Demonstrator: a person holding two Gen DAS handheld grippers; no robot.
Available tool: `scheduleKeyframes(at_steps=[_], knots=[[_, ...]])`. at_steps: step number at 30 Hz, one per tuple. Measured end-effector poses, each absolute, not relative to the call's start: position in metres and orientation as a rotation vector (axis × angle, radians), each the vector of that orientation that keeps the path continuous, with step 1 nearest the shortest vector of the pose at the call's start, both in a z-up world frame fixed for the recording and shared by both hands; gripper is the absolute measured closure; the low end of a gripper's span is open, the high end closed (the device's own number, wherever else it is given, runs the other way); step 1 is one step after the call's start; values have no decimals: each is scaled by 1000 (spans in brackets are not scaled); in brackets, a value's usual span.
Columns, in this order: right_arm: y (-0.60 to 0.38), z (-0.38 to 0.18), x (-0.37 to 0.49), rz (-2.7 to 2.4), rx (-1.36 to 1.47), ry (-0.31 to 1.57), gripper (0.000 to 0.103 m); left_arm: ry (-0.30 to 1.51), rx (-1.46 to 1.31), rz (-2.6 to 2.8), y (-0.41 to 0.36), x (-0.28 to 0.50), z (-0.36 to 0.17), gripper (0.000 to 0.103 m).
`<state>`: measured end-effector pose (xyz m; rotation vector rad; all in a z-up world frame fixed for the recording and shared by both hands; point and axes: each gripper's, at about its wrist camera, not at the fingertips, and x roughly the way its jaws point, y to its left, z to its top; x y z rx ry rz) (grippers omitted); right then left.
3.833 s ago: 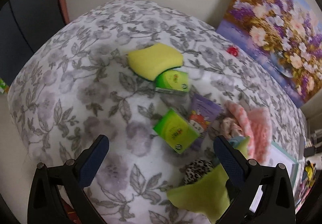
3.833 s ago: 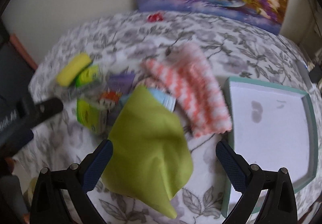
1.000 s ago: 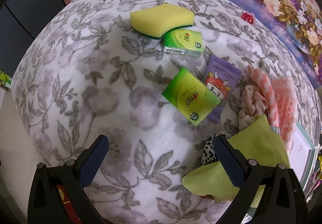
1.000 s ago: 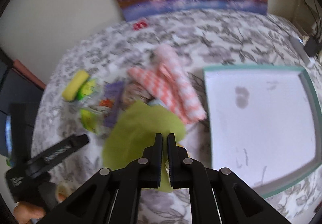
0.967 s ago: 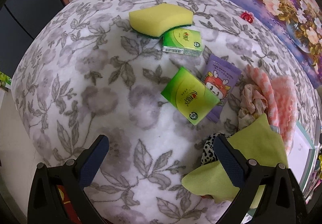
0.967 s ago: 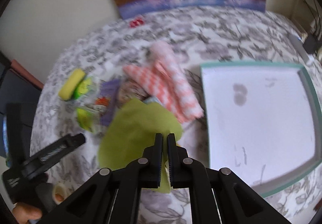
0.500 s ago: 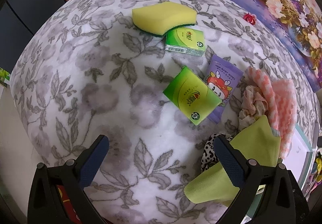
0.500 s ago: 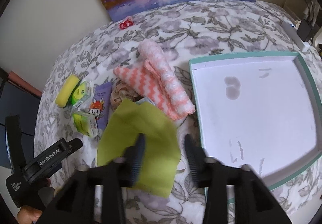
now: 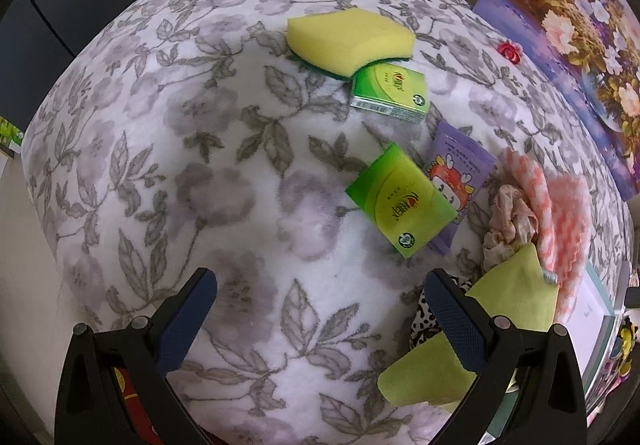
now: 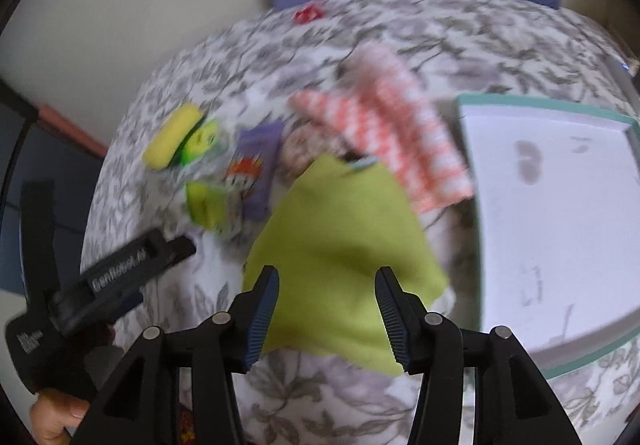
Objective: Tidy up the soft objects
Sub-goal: 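Lift the green cloth with the right gripper and regrip it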
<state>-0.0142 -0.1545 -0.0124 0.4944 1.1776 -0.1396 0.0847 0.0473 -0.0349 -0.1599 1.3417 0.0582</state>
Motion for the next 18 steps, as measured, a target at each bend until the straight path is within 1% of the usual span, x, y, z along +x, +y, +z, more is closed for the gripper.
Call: scheduleKeyframes(at_steps=[6,13,14,16,18], knots=[[-138,-13,-22,-132,443,1215,49,1348,-189,55,50,86,-35,0],[-125,-31,-23,-119,374,1310,50,1345,-213,36,46,81,-29,0],[-123,-34,-23,-116,366,1318,52,1347,-215,35,47,81,-29,0],[-120,-38,-23,-120,342,1333,61,1351,-222,30,48,80,-29,0],[-118,-43,-23,-120,328,1347,80,1352,-223,28,48,78,-29,0]])
